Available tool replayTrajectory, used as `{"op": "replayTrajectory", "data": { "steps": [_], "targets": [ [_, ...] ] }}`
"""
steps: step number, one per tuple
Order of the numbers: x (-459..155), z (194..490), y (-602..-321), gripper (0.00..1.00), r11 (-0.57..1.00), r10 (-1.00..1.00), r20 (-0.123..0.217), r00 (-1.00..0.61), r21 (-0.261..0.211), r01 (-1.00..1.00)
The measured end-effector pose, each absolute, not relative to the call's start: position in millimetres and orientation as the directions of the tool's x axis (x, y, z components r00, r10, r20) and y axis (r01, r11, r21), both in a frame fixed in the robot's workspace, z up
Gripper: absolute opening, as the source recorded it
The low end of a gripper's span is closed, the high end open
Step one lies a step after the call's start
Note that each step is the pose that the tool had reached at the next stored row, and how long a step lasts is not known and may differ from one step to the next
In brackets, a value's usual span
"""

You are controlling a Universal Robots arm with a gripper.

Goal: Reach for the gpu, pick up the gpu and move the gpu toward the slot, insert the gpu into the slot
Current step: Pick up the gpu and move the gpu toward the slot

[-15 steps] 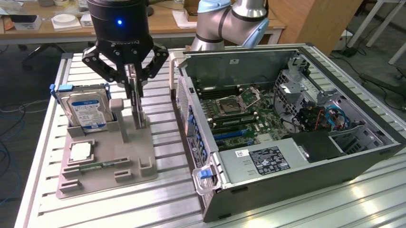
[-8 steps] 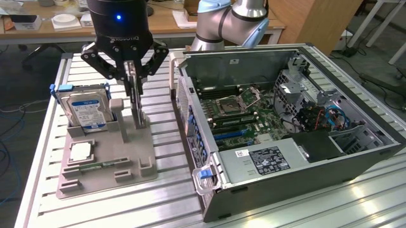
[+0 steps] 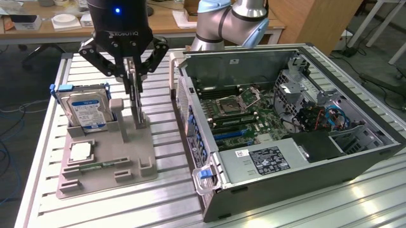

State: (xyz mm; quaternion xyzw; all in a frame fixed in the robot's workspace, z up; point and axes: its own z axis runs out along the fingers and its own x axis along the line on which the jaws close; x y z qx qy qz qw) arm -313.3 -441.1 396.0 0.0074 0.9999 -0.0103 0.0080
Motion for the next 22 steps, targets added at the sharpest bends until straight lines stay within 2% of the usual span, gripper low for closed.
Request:
{"op": "replayTrajectory", "data": {
  "steps": [22],
  "targets": [
    [-313.3, 418.1, -441.0, 0.26, 1.000, 0.015, -0.016, -1.000, -0.023, 0.015]
  ]
}}
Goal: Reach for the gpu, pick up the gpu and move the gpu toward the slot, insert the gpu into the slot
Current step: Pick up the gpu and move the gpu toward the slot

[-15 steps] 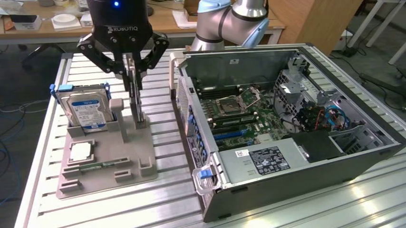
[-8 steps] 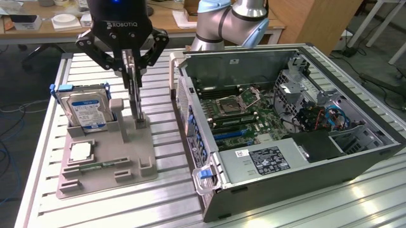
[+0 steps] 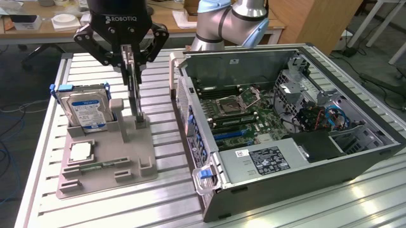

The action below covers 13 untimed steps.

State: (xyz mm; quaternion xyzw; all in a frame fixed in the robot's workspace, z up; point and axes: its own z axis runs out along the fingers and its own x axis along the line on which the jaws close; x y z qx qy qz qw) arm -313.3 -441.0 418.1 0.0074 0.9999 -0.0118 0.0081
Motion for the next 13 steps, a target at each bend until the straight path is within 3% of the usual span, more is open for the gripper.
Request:
{"op": "replayTrajectory", "data": {
  "steps": [13],
  "targets": [
    [-313.3, 428.5, -441.0, 0.26, 1.000, 0.015, -0.016, -1.000, -0.023, 0.015]
  ]
}}
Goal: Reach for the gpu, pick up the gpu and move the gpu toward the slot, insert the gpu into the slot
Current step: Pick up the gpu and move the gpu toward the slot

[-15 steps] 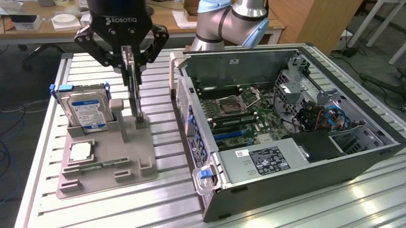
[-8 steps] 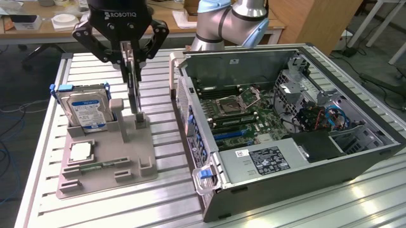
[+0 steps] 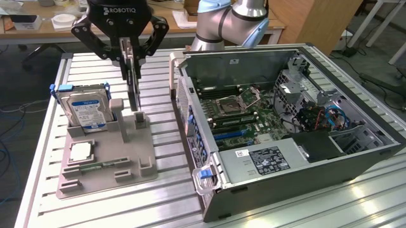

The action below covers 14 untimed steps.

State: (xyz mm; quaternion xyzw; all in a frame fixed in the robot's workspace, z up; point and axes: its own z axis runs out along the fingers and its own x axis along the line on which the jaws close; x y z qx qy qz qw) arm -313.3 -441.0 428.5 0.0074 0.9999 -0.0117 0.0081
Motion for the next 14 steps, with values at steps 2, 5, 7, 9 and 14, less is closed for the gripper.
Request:
{"op": "replayTrajectory", "data": {
  "steps": [2, 5, 7, 9, 14],
  "targets": [
    [-313.3, 429.6, -441.0, 0.26, 1.000, 0.015, -0.016, -1.000, -0.023, 0.015],
    [-313.3, 431.2, -441.0, 0.26, 1.000, 0.015, -0.016, -1.000, -0.023, 0.015],
    [-313.3, 431.4, -441.0, 0.26, 1.000, 0.015, -0.016, -1.000, -0.023, 0.015],
    [-313.3, 431.4, -441.0, 0.26, 1.000, 0.015, -0.016, -1.000, -0.023, 0.015],
    [-311.8, 431.5, -441.0, 0.26, 1.000, 0.015, -0.016, -1.000, -0.023, 0.015]
  ]
}}
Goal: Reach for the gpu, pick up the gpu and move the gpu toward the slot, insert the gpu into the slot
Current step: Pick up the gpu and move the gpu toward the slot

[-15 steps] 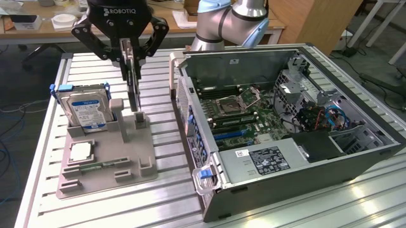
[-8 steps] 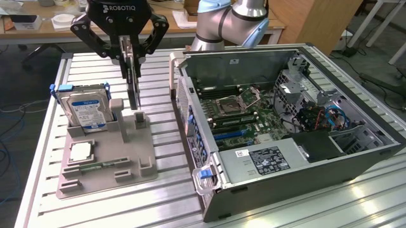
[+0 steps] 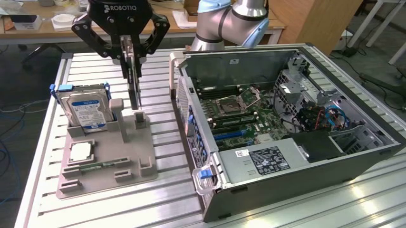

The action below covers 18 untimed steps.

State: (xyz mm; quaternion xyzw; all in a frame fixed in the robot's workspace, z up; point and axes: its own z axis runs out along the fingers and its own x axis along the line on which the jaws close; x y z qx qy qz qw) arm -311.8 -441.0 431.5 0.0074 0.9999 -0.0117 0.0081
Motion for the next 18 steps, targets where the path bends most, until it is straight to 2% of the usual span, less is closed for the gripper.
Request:
{"op": "replayTrajectory", "data": {
  "steps": [18],
  "targets": [
    [-297.6, 431.4, -441.0, 0.26, 1.000, 0.015, -0.016, -1.000, -0.023, 0.015]
  ]
}}
